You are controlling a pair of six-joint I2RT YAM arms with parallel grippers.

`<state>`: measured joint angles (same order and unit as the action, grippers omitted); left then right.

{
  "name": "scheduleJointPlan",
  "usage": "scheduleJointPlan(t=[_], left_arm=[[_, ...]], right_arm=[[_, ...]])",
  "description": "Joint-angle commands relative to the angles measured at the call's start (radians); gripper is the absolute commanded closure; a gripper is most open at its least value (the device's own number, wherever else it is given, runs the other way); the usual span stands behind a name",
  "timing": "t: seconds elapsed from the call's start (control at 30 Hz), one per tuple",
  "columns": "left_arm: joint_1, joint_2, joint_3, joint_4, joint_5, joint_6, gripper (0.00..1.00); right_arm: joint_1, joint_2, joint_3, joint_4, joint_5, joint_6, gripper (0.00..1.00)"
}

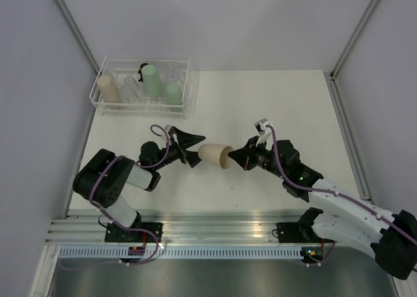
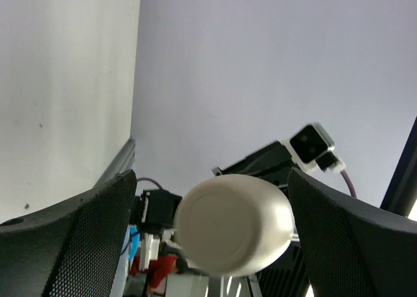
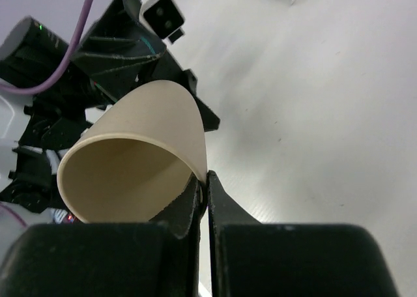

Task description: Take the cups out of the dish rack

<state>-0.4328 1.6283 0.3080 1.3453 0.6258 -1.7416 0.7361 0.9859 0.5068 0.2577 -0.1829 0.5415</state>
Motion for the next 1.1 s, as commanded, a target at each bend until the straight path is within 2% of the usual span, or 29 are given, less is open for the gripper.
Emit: scheduleJointPlan(t=[0.0, 0.2, 0.23, 0.27, 0.33, 0.4, 0.43, 0.5, 0.53, 0.57, 0.6, 0.63, 0.67, 0.7, 0.73, 0.77, 0.93, 1.07], left_arm=[[0.069, 0.027, -0.001, 0.314, 0.02, 0.063, 0.0], [0.114, 0.048, 0.019, 0.313, 0.066, 0.1, 0.0], [0.115, 0.048, 0.017, 0.313, 0.077, 0.109, 0.0], [0.115, 0.042, 0.014, 0.313, 0.086, 0.122, 0.0], [0.115, 0.027, 0.003, 0.278, 0.115, 0.177, 0.0], [0.115, -0.017, -0.004, 0.224, 0.141, 0.255, 0.0], [0.115, -0.036, -0.01, 0.153, 0.169, 0.284, 0.0], [0.115, -0.094, -0.018, 0.051, 0.193, 0.388, 0.0], [0.115, -0.166, -0.015, -0.091, 0.216, 0.43, 0.0], [0.115, -0.206, -0.01, -0.171, 0.224, 0.476, 0.0], [0.114, -0.246, -0.004, -0.254, 0.224, 0.582, 0.0], [0.115, -0.34, 0.017, -0.364, 0.216, 0.64, 0.0], [0.114, -0.382, 0.031, -0.566, 0.203, 0.701, 0.0], [0.112, -0.434, 0.043, -0.672, 0.186, 0.812, 0.0], [0.111, -0.508, 0.066, -0.752, 0.146, 0.859, 0.0], [0.111, -0.548, 0.075, -0.9, 0.126, 0.937, 0.0], [0.111, -0.694, 0.15, -1.23, 0.019, 1.097, 0.0], [0.109, -0.797, 0.174, -1.388, -0.04, 1.143, 0.0]], right_arm=[[0.002, -0.11, 0.099, -0.24, 0.216, -0.072, 0.99], [0.002, -0.242, 0.188, -0.553, 0.529, -0.054, 0.99], [0.0, -0.233, 0.217, -0.618, 0.598, -0.034, 0.99], [-0.001, -0.178, 0.296, -0.769, 0.737, -0.016, 0.99], [-0.035, -0.043, 0.379, -0.951, 0.795, -0.002, 0.99], [-0.105, 0.035, 0.456, -0.988, 0.688, -0.049, 0.99], [-0.21, 0.066, 0.469, -0.985, 0.615, -0.095, 0.99], [-0.324, 0.114, 0.495, -0.944, 0.471, -0.127, 0.99], [-0.425, 0.143, 0.509, -0.919, 0.433, -0.146, 0.99], [-0.475, 0.166, 0.55, -0.91, 0.398, -0.153, 0.99], [-0.565, 0.196, 0.579, -0.907, 0.352, -0.161, 0.99], [-0.604, 0.232, 0.614, -0.913, 0.291, -0.167, 0.99], [-0.638, 0.317, 0.695, -0.937, 0.271, -0.176, 0.99], [-0.658, 0.362, 0.735, -0.952, 0.266, -0.176, 0.99], [-0.679, 0.406, 0.774, -0.974, 0.266, -0.175, 0.99], [-0.687, 0.478, 0.83, -0.974, 0.254, -0.161, 0.99], [-0.728, 0.655, 0.996, -1.011, 0.226, -0.144, 0.99], [-0.782, 0.868, 1.267, -1.164, 0.255, -0.172, 0.99]])
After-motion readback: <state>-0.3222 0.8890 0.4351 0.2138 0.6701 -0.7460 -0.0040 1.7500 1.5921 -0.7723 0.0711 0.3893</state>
